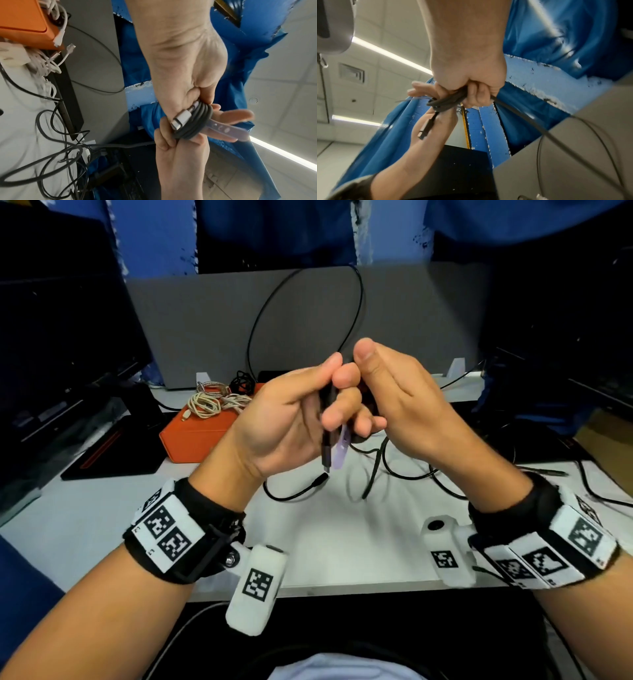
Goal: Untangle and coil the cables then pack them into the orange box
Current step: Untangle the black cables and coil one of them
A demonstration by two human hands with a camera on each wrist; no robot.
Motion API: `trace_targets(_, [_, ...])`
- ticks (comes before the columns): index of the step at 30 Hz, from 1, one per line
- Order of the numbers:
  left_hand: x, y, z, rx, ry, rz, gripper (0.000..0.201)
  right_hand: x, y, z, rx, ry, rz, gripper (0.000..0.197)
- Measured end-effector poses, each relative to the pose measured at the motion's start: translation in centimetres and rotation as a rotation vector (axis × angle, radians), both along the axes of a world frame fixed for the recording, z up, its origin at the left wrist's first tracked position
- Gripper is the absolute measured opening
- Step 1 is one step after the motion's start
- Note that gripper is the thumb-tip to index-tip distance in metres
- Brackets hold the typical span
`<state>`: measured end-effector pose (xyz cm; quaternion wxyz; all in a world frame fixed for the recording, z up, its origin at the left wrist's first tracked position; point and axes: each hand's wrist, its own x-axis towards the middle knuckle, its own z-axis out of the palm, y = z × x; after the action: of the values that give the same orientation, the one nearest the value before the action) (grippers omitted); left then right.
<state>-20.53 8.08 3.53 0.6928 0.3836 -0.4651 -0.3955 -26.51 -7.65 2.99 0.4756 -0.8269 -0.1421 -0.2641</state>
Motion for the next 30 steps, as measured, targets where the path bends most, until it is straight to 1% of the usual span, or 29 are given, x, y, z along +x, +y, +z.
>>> trace_targets(2, [-0.1, 0.1, 0.2, 0.046, -0.024, 0.008, 0.055, -0.2, -0.3, 0.3, -0.096, 0.001, 0.001, 0.052])
trace_targets(4, [-0.3, 0.0, 0.4, 0.105, -0.087, 0.098, 0.060, -0.5, -0.6, 0.6, -0.125, 0.000, 0.048, 0.050])
trace_targets(6, [-0.6, -0.3, 0.4, 0.108, -0.149, 0.234, 0.051, -0.8, -0.6, 0.9, -0.015, -0.009, 0.115, 0.046])
trace_targets(8, [-1.2, -0.6, 0.5, 0.091, -0.171, 0.299, 0.041, -0.9, -0.3, 1.2, 0.143, 0.010, 0.144, 0.049])
trace_targets(10, [-1.4, -0.8, 0.5, 0.094, -0.116, 0.268, 0.040, -1.0, 0.0, 1.1, 0.228, 0.025, 0.121, 0.056])
trace_targets(12, [-1.6, -0.7, 0.6, 0.104, -0.059, 0.168, 0.050, -1.0, 0.2, 0.9, 0.188, 0.010, 0.060, 0.069])
trace_targets(13, [-1.6, -0.6, 0.6, 0.115, -0.063, 0.110, 0.057, -1.1, 0.3, 0.8, 0.157, 0.013, 0.038, 0.073])
trace_targets(15, [-1.7, -0.4, 0.5, 0.127, -0.114, 0.049, 0.063, -1.5, 0.5, 0.8, 0.141, 0.017, 0.055, 0.072])
trace_targets(16, [-1.7, -0.3, 0.5, 0.115, -0.123, 0.044, 0.063, -1.7, 0.7, 0.9, 0.159, 0.005, 0.089, 0.070])
trace_targets(19, [-2.0, -0.3, 0.6, 0.019, -0.055, 0.054, 0.056, -1.5, 1.1, 1.4, 0.214, -0.024, 0.153, 0.066])
trace_targets(21, [-2.2, -0.6, 0.6, -0.055, 0.025, 0.038, 0.058, -1.3, 0.8, 1.5, 0.215, -0.008, 0.159, 0.063])
trace_targets(23, [-2.0, -0.8, 0.7, -0.135, 0.088, 0.039, 0.058, -0.9, 0.4, 1.5, 0.198, 0.039, 0.155, 0.054])
trace_targets(24, [-1.8, -0.8, 0.9, -0.184, 0.115, 0.057, 0.056, -0.7, 0.0, 1.3, 0.167, 0.056, 0.141, 0.045])
trace_targets(26, [-1.2, -0.5, 1.6, -0.298, 0.170, 0.152, 0.051, -0.2, -0.7, 0.9, 0.048, 0.082, 0.084, 0.030])
trace_targets(28, [-0.2, 0.1, 2.3, -0.403, 0.236, 0.313, 0.046, 0.2, -1.3, 0.5, -0.084, 0.153, 0.028, 0.022])
trace_targets(30, [1.0, 0.8, 2.7, -0.467, 0.237, 0.454, 0.042, 0.1, -1.4, 0.1, -0.202, 0.221, -0.005, 0.034])
